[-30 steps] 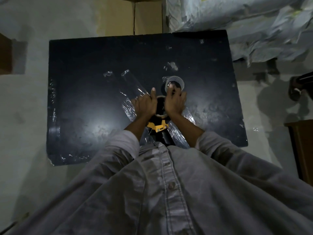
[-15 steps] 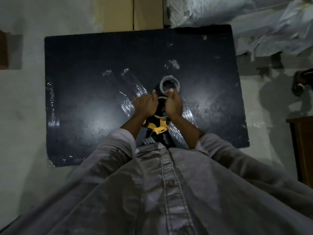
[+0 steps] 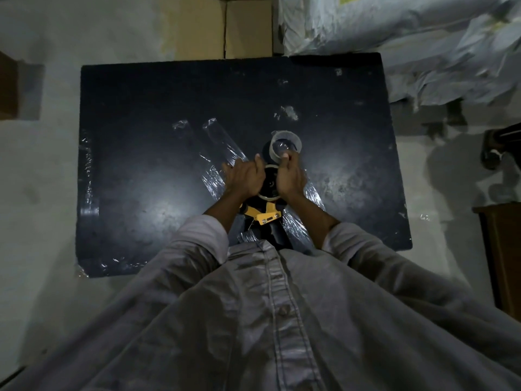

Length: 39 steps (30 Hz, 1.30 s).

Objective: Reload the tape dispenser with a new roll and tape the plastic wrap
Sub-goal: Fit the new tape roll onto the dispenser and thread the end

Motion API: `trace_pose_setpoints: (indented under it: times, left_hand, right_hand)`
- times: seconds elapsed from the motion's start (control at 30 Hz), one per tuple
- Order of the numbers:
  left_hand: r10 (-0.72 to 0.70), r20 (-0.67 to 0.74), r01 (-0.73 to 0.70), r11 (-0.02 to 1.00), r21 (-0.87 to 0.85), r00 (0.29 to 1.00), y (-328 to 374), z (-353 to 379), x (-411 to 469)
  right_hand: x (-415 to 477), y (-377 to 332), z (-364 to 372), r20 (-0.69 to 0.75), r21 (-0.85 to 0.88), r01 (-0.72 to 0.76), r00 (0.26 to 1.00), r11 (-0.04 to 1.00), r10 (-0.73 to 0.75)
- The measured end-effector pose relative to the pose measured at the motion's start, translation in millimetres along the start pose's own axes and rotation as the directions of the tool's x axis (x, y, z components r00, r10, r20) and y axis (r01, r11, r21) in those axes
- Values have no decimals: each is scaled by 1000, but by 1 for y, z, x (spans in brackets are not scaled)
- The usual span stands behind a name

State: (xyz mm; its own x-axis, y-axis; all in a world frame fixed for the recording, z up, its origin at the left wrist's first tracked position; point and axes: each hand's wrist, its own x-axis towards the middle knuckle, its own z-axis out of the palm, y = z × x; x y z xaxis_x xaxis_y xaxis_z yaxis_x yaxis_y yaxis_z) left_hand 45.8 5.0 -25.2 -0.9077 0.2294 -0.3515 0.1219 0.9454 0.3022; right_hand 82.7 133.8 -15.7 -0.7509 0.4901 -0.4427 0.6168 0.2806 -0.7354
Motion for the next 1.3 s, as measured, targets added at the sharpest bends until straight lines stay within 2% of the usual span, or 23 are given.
trace_pose_setpoints:
  times: [0.4,0.6,0.8,1.2,1.3]
  left_hand:
    - [33,13,-34,998,59,999,-3,2,1]
    - [5,35,-7,999,50,999,-4,4,3]
    - [-62,-43,66,993,93,997,-2,10,4]
    - [-121,-53,129,969,212,991,5,7,1]
    - [-119,-46,126,960,249,992,5,10,4]
  right_hand:
    - [3,1,5,-16,11,-11,1000,1000,11]
    - [12,10,11,-25,-32,-21,999,999,20]
    - [17,16,15,-42,-92,-9,999,996,6]
    - [24,34,30,-75,-136,73,994,988,-84]
    - [24,40,30,-69,-71,108,991,992,-112]
